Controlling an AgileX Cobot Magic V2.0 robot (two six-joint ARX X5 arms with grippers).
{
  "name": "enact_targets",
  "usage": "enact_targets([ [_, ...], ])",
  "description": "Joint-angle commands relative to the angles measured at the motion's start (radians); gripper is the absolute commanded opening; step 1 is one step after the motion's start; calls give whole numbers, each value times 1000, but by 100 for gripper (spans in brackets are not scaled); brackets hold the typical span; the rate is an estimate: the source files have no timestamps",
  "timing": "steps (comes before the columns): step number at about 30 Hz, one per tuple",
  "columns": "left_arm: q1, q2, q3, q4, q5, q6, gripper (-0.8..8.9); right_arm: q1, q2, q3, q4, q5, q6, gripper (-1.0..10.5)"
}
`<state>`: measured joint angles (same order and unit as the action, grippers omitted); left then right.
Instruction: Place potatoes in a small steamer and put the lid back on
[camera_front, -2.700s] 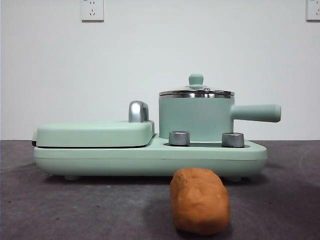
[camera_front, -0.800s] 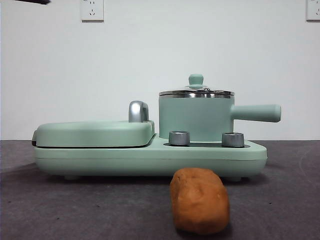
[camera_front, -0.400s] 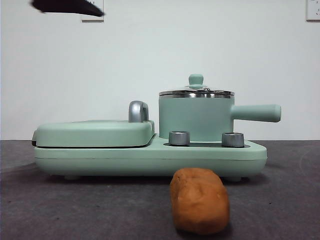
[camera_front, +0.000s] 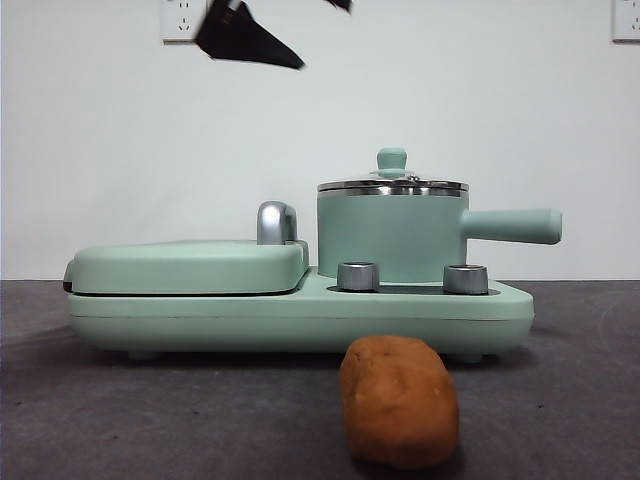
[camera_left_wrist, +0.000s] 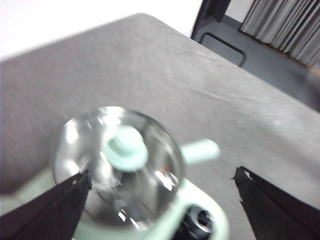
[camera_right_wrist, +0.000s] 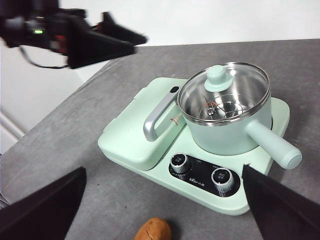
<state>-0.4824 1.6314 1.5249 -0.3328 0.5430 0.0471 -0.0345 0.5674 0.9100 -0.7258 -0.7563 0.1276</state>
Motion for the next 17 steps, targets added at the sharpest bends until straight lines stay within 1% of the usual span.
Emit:
enact_targets([
  [1,-19,71,24,93,-22,89,467,0,6,14,6,0,3,497],
  [5,-40,138,24,187,-47,128,465,0,6,14,6,-1,3,497],
  [9,-60,189,24,248,-71,159,465,0,6,14,6,-1,3,497],
  [12,-78,219,26,271,-110,173,465,0,6,14,6,-1,3,497],
  [17,-95,261,42,284,-110,174,462,0,6,14,6,-1,3,497],
])
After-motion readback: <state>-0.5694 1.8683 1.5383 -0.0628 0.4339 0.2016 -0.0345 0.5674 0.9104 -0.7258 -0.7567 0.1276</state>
